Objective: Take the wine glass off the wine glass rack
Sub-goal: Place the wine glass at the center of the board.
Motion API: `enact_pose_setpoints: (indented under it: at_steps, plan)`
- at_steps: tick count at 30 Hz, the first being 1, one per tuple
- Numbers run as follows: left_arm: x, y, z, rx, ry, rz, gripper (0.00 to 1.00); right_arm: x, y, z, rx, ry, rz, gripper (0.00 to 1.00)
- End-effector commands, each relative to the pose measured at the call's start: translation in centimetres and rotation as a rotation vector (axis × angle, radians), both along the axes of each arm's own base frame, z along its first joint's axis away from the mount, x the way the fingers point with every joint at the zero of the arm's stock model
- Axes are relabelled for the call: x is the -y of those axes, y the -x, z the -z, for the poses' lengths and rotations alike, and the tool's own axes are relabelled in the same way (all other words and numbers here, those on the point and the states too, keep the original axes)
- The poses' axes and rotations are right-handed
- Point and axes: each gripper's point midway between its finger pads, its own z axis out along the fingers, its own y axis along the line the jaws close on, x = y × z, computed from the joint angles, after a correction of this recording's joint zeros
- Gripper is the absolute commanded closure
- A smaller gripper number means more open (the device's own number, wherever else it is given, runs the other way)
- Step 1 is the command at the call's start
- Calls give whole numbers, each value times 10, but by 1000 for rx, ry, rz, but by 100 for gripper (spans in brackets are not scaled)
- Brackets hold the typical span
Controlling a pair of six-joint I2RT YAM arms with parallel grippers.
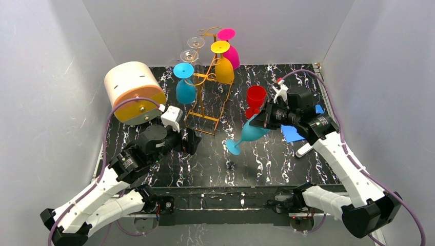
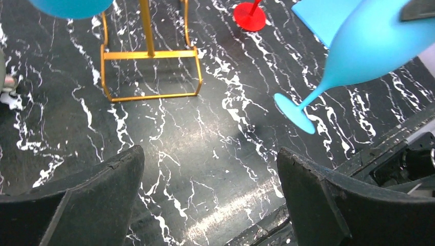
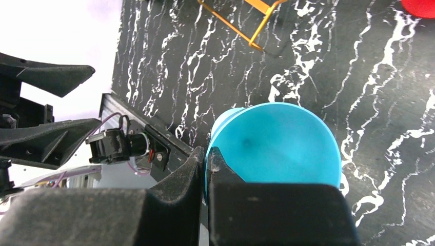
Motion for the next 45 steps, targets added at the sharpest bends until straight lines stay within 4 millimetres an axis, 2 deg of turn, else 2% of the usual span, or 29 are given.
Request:
enact_pose_setpoints:
  at_steps: [1, 10, 20, 27, 33, 38, 42, 45]
  plan:
    - [-14, -8, 2, -35, 4, -123, 2, 15, -3, -5, 38, 43, 84, 99]
    - [-36, -16, 4, -33, -9, -266, 2, 34, 8, -3, 56, 99, 129, 99]
    - [-53, -19, 19, -57, 9, -402, 2, 68, 5, -5, 86, 263, 229, 99]
    - [-70, -19, 28, -66, 29, -510, 2, 80, 3, -9, 95, 307, 280, 99]
    - [-75, -17, 39, -100, 97, -583, 2, 76, -7, -14, 88, 309, 291, 99]
    - [-74, -15, 39, -116, 81, -574, 2, 71, -15, -9, 88, 320, 268, 99]
    - [-82, -8, 45, -152, 57, -606, 2, 69, -22, -4, 114, 342, 239, 99]
    - [-84, -6, 42, -160, 58, -612, 2, 68, -28, 0, 123, 366, 225, 99]
